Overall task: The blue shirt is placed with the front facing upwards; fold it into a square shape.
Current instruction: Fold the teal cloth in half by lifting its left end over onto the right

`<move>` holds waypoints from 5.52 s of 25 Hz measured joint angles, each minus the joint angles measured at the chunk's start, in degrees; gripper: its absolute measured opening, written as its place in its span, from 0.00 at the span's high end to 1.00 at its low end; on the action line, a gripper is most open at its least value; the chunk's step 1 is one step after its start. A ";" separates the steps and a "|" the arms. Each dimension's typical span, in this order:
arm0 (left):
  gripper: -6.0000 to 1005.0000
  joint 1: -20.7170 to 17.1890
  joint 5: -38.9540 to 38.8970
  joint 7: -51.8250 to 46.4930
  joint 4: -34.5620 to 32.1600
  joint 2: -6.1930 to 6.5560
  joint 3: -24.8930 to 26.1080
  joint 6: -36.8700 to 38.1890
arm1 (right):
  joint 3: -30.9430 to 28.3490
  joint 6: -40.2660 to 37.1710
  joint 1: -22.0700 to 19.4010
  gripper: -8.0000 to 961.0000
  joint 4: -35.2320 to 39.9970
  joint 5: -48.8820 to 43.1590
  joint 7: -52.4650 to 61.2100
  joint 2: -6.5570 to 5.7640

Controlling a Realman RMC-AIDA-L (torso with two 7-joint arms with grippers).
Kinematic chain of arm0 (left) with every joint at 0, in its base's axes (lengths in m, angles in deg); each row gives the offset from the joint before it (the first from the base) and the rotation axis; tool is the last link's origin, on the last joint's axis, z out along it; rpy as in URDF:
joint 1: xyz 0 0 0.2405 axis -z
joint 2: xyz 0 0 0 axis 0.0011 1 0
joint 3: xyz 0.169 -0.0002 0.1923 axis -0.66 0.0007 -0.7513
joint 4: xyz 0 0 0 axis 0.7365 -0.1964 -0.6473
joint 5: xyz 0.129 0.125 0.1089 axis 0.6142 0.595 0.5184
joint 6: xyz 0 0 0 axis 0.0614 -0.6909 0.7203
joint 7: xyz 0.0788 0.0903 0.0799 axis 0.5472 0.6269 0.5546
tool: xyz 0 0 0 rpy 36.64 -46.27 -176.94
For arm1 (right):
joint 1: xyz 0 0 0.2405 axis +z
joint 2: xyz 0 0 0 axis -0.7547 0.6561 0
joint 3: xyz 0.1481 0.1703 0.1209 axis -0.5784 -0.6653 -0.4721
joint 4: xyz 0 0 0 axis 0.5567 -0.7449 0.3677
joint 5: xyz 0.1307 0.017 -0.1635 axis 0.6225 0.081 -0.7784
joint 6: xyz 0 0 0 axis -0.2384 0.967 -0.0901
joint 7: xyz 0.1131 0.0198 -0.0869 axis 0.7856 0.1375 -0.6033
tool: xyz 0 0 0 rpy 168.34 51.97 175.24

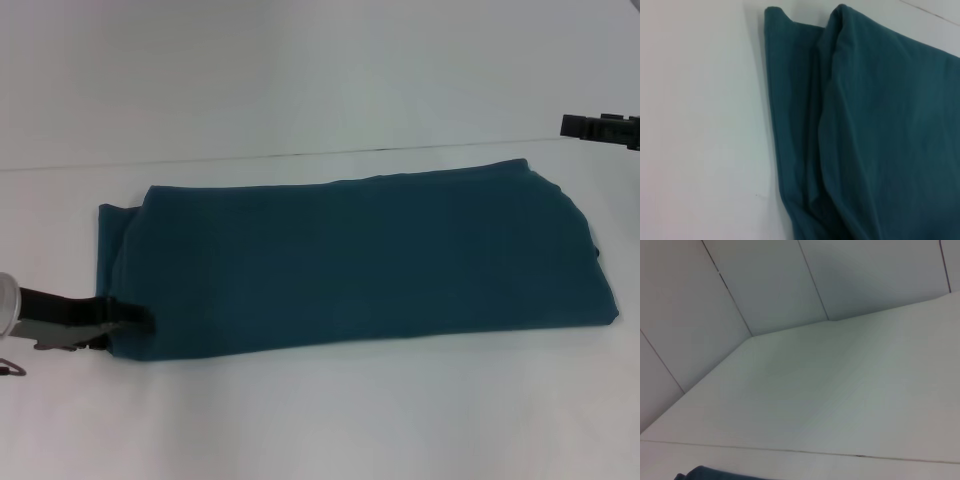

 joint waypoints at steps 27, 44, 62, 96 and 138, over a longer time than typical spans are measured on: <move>0.33 1.28 -0.30 0.60 -0.43 -0.42 -1.68 -0.11 | -0.07 0.09 0.02 0.06 0.00 0.00 -0.20 0.00; 0.83 1.74 -0.29 0.91 -0.53 -0.32 -3.10 -0.72 | -0.06 0.66 -0.21 0.06 0.00 0.14 -0.21 0.18; 0.97 -0.81 -0.03 0.81 -3.10 0.02 -2.38 -1.28 | -0.43 1.08 -0.15 0.06 0.00 0.14 0.04 0.39; 0.71 -2.71 -2.76 1.05 -5.11 0.80 2.67 2.95 | -0.10 1.59 -0.15 0.06 -0.20 0.36 -0.46 0.70; 0.41 -1.09 -3.67 -7.69 2.94 1.81 6.28 8.82 | -0.07 0.75 0.50 0.06 1.47 0.44 0.08 -0.09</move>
